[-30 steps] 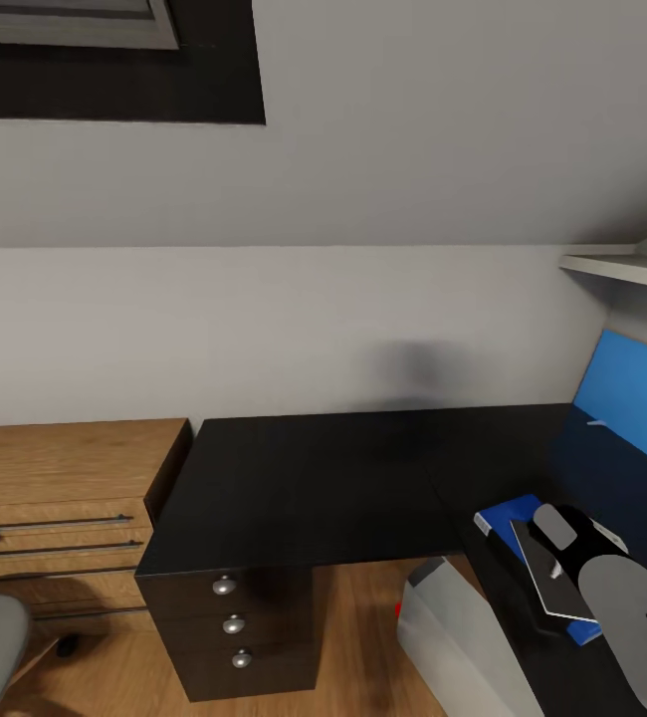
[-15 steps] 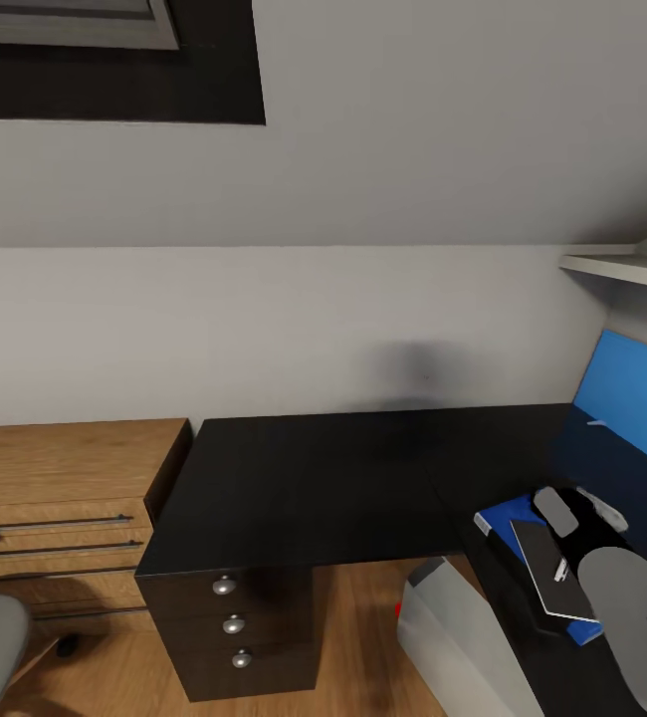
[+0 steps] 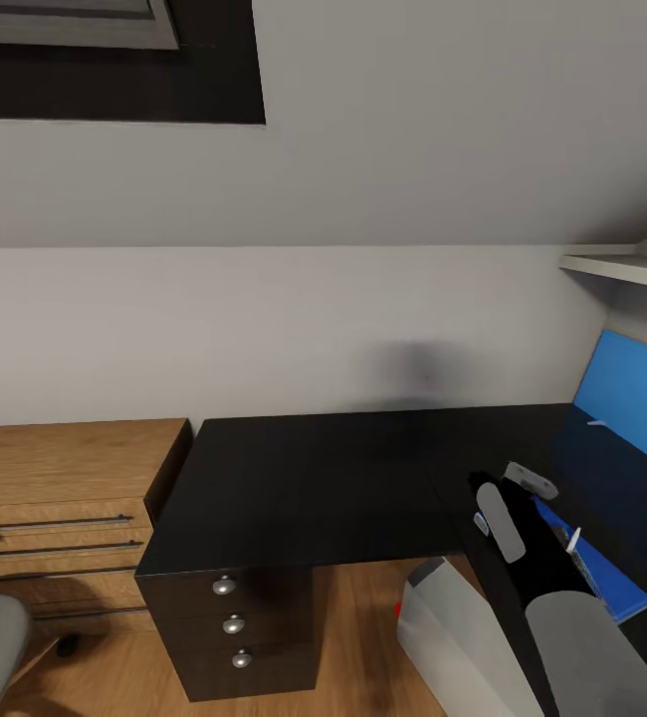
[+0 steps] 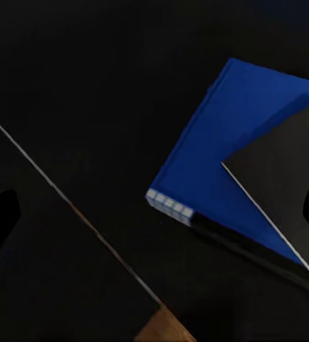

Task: In the bedroom, organize the workspace by keeping the computer under the desk, ensuring the monitor is on the desk, placing the keyboard on the desk next to the monitor, placing the mouse on the desk next to the keyboard, moving the folder from the swivel chair onto the desk next to the mouse, stacking the notebook on top of the folder with the pen on top of the notebook, and positioning the swivel chair next to the desk.

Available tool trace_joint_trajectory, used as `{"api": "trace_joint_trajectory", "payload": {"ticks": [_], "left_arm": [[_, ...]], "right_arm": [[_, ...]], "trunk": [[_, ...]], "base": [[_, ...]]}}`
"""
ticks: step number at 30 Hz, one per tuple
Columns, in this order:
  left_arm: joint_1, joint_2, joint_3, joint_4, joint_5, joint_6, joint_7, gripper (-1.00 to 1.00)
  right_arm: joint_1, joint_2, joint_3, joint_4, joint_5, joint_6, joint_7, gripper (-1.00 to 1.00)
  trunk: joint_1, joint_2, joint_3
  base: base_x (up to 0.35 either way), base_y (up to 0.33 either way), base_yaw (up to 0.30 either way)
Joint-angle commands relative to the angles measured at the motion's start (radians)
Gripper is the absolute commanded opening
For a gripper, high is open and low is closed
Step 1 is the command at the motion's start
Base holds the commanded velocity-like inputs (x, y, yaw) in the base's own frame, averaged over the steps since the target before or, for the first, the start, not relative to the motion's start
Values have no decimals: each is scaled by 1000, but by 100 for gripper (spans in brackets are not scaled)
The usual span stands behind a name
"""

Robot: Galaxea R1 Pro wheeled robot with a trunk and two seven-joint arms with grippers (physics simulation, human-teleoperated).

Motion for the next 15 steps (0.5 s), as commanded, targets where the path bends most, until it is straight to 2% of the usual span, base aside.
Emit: {"api": "trace_joint_trajectory", "payload": {"ticks": [1,4,5,11,12,15], "left_arm": [[-1,1,-8,-3,7,-4,7,100],[-1,1,-8,-3,7,-4,7,100],[-1,1,-8,-3,6,-4,7,100],[-1,2,-8,-3,6,-4,6,100],[-1,2,-8,-2,9,-4,6,100],[-1,1,-8,-2,10,-4,7,100]], "right_arm": [[1,1,10,-5,-6,6,-7,100],[5,8,28,-12,-8,9,-8,100],[7,24,39,-18,-10,11,-8,100],[8,38,47,-20,-10,13,-8,100],[8,43,84,-17,-11,12,-7,100],[8,44,102,-12,-10,11,-4,100]], "trunk": [[0,-1,-1],[0,-1,-1],[0,-1,-1],[0,-1,-1],[0,-1,-1],[0,-1,-1]], "base": [[0,0,0],[0,0,0],[0,0,0],[0,0,0],[-252,55,0],[-292,69,0]]}}
